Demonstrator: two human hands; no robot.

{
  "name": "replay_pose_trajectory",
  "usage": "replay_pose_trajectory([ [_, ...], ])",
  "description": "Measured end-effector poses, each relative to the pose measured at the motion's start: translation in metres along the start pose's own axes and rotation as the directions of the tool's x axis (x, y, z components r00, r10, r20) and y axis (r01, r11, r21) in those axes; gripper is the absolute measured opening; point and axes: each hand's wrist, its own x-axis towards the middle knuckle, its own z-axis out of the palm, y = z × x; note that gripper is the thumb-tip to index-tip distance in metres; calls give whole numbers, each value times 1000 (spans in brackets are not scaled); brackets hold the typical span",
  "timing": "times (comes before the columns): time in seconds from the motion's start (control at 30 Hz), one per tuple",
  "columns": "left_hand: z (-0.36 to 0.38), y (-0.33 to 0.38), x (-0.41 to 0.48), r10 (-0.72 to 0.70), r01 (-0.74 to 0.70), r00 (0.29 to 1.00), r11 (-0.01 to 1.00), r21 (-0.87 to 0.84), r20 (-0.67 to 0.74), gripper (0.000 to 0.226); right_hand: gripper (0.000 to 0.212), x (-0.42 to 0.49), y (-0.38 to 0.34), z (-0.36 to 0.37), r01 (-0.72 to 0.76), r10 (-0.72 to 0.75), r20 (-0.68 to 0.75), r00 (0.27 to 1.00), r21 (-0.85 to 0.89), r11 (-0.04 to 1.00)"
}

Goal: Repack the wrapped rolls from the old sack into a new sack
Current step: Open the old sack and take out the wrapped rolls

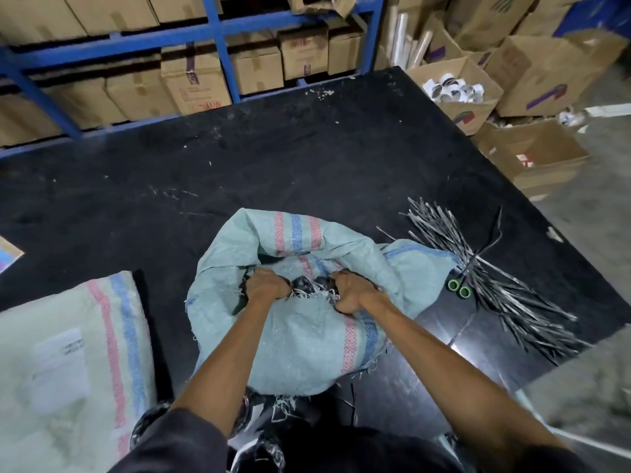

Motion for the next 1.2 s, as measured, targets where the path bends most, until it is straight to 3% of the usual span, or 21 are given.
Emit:
replay_pose_trajectory([
  [0.13, -10, -9, -8, 16, -18, 1000, 985, -171, -13, 77, 104, 2, -1, -3, -22, 43, -153, 987, 139, 990],
  [0.23, -31, -11, -14, 52, -76, 993, 964, -254, -102, 68, 100, 0, -1, -14, 16, 58, -259, 964, 276, 961],
  [0.33, -58, -13, -27, 80, -135, 983, 926, -353, -166, 46, 101, 0, 1, -28, 124, 64, -322, 945, 530, 839],
  [0.43, -79, -20, -42, 67, -160, 976, 866, -474, -208, 43, 96, -5, 2, -46, 220, 42, -344, 938, 683, 697],
  [0.6, -95, -36, -63, 120, -250, 963, 734, -632, -241, 79, 57, -34, 6, -70, 262, -130, -228, 965, 831, 490],
  [0.7, -112, -29, -92, 180, -386, 912, 682, -621, -369, 92, 56, -53, 6, -80, 318, -230, -238, 944, 843, 434],
  [0.77, -121, -28, -108, 200, -473, 859, 659, -584, -471, 97, 69, -60, 2, -88, 326, -231, -247, 941, 844, 427],
  [0.87, -128, -34, -125, 186, -537, 812, 611, -582, -553, 104, 128, -65, -1, -102, 349, -175, -302, 937, 824, 446],
  [0.93, -131, -38, -137, 165, -570, 786, 567, -594, -596, 100, 138, -67, -2, -110, 401, -172, -363, 916, 796, 454],
  [0.97, -133, -40, -143, 154, -594, 767, 538, -598, -623, 97, 132, -79, -6, -115, 423, -163, -395, 904, 772, 475],
  [1.1, -135, -48, -168, 142, -665, 703, 478, -574, -696, 95, 76, -121, -25, -120, 537, -163, -528, 833, 705, 463],
  [1.2, -124, -56, -184, 130, -669, 691, 489, -560, -711, 90, 69, -139, -33, -113, 606, -173, -612, 771, 623, 495],
])
